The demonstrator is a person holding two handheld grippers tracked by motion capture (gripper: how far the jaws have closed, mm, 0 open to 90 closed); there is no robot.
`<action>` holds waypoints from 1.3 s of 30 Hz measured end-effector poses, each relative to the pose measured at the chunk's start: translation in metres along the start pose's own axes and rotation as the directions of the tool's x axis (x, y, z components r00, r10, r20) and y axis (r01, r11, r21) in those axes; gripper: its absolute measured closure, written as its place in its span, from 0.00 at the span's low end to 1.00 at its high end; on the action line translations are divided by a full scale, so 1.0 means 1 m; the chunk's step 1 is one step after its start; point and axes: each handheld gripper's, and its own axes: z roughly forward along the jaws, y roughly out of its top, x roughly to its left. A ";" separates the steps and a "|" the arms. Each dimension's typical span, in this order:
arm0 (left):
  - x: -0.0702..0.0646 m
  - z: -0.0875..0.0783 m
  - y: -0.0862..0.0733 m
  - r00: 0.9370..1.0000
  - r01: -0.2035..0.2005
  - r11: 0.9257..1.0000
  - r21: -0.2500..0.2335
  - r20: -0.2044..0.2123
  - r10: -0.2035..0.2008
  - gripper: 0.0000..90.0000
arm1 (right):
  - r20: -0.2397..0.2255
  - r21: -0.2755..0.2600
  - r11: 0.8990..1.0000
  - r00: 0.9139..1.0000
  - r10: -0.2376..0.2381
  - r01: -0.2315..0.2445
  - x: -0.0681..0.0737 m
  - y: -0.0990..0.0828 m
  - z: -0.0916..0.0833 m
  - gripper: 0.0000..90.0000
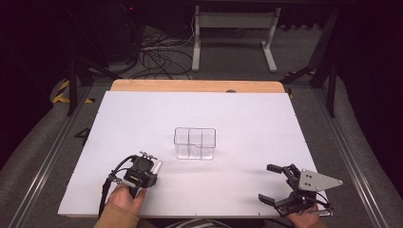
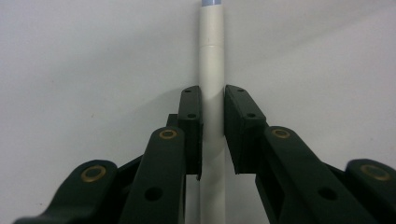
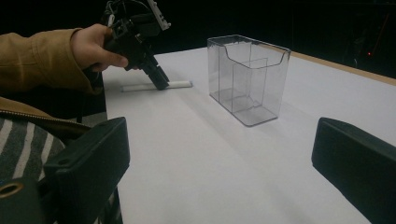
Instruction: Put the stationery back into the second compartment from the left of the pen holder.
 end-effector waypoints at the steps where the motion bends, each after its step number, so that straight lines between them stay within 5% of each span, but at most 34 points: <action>1: 0.000 0.000 0.000 1.000 0.000 1.000 0.001 0.000 0.000 0.87 | 0.001 0.001 1.000 1.000 0.000 0.000 0.000 0.000 0.000 0.05; 9: 0.002 -0.005 0.001 1.000 -0.018 1.000 -0.008 0.012 0.018 0.87 | -0.001 0.002 1.000 1.000 0.001 -0.001 0.000 0.000 0.000 0.05; 19: 0.006 -0.029 0.001 0.998 -0.035 0.989 -0.143 0.052 0.043 0.87 | 0.002 0.000 1.000 1.000 -0.002 0.002 0.000 0.000 0.000 0.05; 26: 0.008 -0.045 0.002 0.994 -0.065 0.965 -0.256 0.063 0.084 0.87 | 0.001 0.000 1.000 1.000 -0.002 0.002 0.000 0.000 0.000 0.05; 32: 0.012 -0.057 0.005 0.990 -0.050 0.939 -0.340 0.104 0.091 0.87 | -0.001 -0.001 1.000 1.000 -0.002 0.002 0.000 0.000 0.001 0.05; 39: 0.014 -0.070 0.012 0.984 -0.025 0.898 -0.438 0.148 0.100 0.87 | -0.001 0.002 1.000 1.000 -0.002 0.002 0.000 0.000 0.001 0.05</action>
